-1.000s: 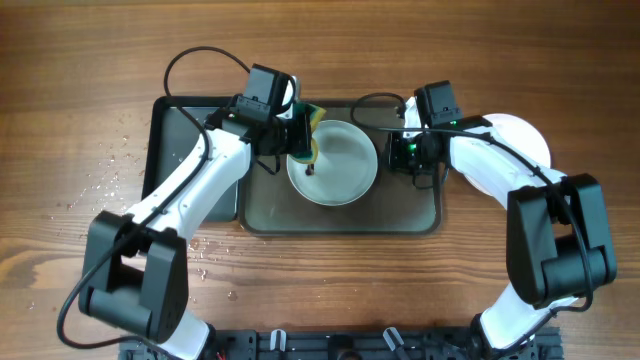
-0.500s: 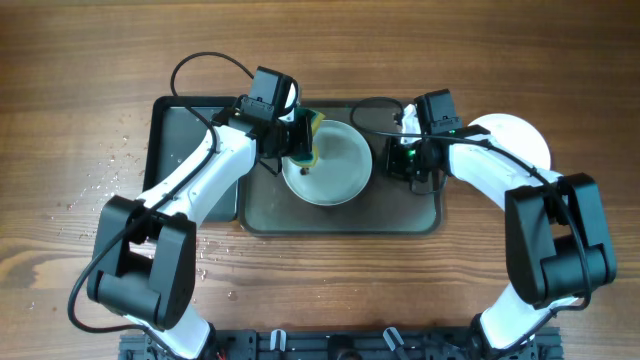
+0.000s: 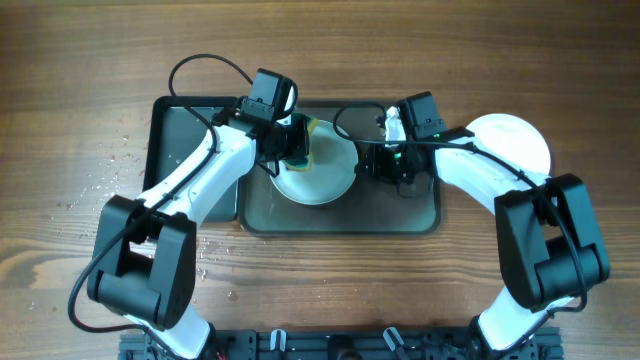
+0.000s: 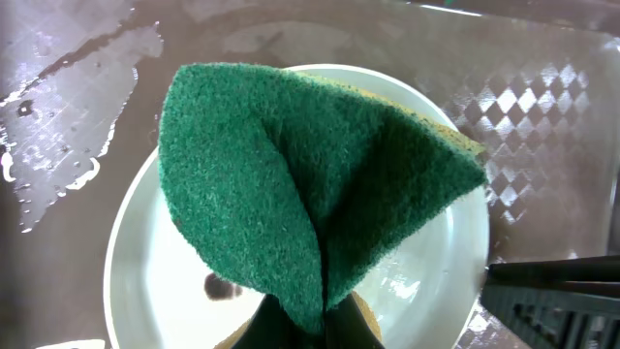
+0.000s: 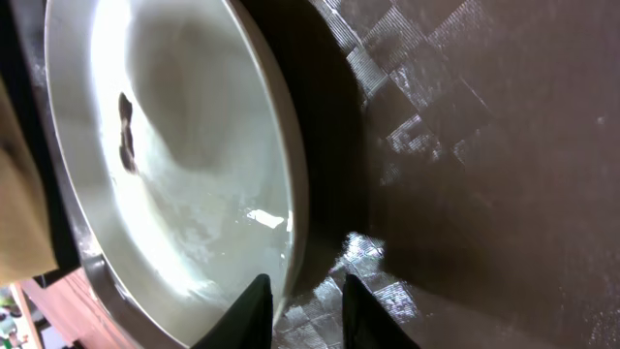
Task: Clean dirty plates on tray and stack at the side
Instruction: 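Scrub the dirty plate with the sponge while the right gripper holds it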
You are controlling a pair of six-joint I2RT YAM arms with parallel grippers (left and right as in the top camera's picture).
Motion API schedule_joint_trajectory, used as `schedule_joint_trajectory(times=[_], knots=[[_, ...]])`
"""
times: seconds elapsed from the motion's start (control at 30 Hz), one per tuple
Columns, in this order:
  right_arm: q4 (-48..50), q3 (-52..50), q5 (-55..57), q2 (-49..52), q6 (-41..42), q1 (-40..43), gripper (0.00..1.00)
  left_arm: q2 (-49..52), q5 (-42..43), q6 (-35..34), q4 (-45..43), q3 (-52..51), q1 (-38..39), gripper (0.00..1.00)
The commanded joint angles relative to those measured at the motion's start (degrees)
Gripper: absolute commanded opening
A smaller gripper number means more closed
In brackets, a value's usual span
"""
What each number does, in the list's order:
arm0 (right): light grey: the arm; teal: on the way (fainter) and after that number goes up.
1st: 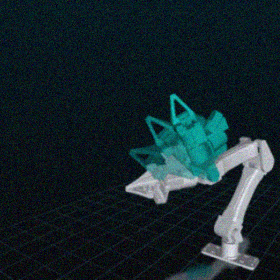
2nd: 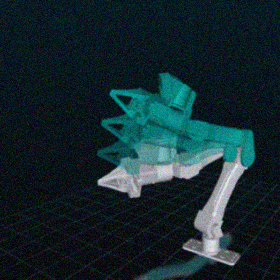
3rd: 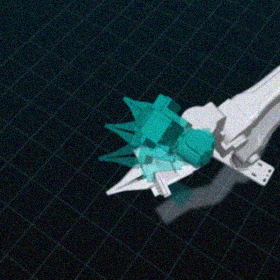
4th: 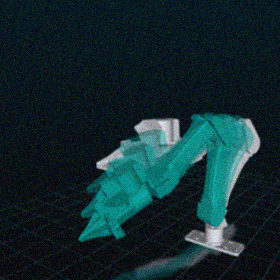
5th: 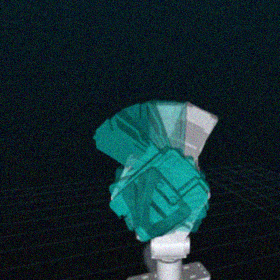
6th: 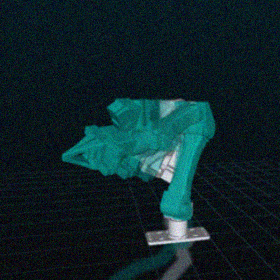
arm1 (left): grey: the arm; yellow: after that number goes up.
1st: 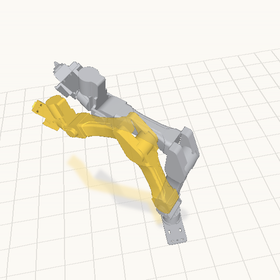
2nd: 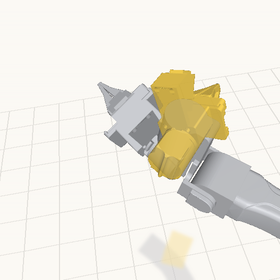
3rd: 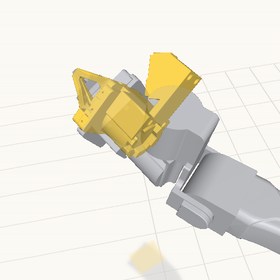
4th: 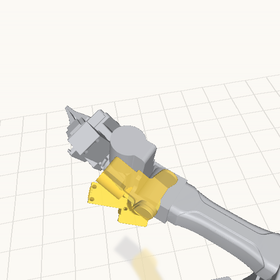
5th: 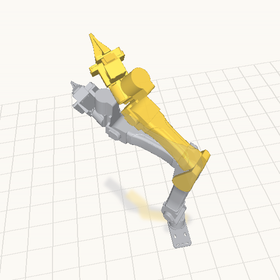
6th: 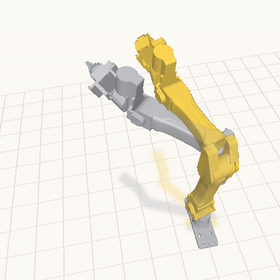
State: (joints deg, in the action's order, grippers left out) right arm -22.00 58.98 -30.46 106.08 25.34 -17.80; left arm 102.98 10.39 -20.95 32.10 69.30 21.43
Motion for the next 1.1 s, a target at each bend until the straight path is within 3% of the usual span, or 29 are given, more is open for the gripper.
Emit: schedule_joint_trajectory(times=[0.0,0.53,0.83,1.07], knots=[[0.1,2.8,-1.2,0.9,0.4,-0.1,0.26,0.3,-1.5,-0.5,0.2,1.2,-0.3,0.04],[3.4,-0.4,6.3,1.0,3.3,-3.3,0.2,1.4,-3.4,-0.6,1.5,-0.3,-0.4,0.04],[3.4,-0.5,6.9,1.3,5.1,-3.3,0.04,1.4,-3.5,-0.6,1.6,-0.3,-0.4,0.04],[3.4,-0.5,6.9,1.4,5.1,-3.3,0.04,1.4,-4.5,-0.8,1.4,-0.9,-0.4,0.04]])
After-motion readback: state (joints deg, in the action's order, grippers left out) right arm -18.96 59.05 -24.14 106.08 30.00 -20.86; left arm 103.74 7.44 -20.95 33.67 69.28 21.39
